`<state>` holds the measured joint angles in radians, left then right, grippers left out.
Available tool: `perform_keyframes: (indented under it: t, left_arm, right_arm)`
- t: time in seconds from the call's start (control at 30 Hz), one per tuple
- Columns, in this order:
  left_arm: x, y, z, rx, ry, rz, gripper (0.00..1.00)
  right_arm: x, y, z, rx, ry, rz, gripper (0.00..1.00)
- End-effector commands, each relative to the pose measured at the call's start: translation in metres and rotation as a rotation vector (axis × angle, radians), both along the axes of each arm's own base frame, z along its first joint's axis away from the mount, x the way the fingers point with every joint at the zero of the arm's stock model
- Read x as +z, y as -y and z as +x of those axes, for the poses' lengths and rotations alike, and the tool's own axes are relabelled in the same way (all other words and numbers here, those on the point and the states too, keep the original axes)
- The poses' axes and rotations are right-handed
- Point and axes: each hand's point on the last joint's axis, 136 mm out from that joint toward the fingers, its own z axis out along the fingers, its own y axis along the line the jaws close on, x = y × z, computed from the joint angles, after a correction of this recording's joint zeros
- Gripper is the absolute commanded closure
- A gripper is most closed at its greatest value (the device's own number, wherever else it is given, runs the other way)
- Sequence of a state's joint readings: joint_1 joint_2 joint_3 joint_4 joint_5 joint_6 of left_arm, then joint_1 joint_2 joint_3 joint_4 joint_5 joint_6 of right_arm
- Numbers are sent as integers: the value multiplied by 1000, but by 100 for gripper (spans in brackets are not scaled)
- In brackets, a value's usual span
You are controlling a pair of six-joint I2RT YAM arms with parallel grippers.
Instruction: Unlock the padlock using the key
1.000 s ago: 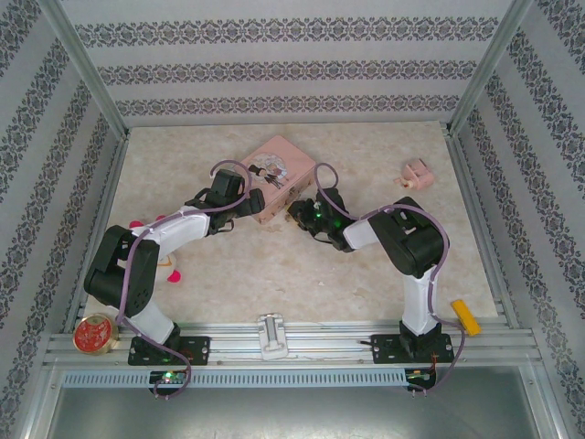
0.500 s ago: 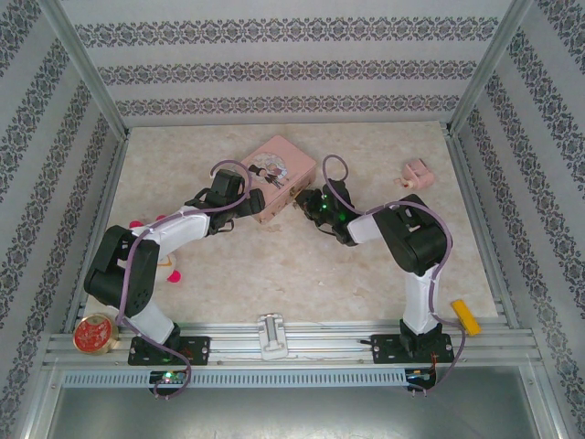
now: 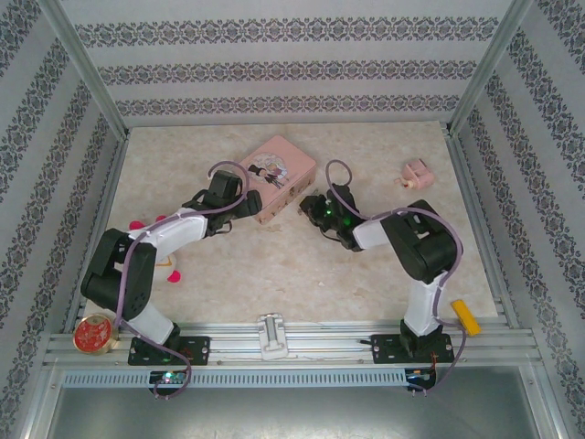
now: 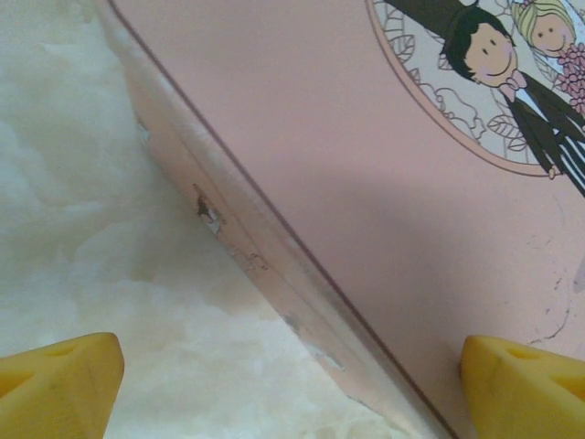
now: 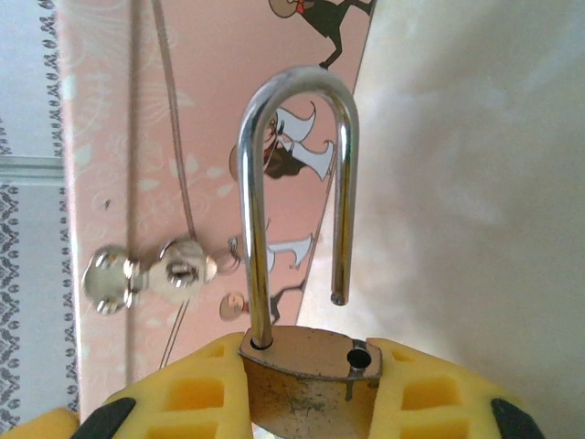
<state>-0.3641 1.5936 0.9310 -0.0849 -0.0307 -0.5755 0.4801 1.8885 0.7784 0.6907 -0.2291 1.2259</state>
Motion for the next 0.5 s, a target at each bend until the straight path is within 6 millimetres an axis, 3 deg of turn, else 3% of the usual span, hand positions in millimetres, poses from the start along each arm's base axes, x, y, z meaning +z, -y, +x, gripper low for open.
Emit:
perform_keyframes:
  t: [0.0,0.2,0.37,0.47]
  left_arm:
    - [-12,-31,-21,46,-72,74,11]
    - [19,-42,-12,104,11,-8,13]
    - [47,-34,3,177,61,-141,0]
    - [56,-24,18,203,64,-215,1]
  right_arm:
    - [15,10,-15,30,50,-62,100]
    - [9,41,-59,88,-2,-261,100]
    - [22,73,-85,131,-19,-482,100]
    - [31,90,-96,158,-22,-591,100]
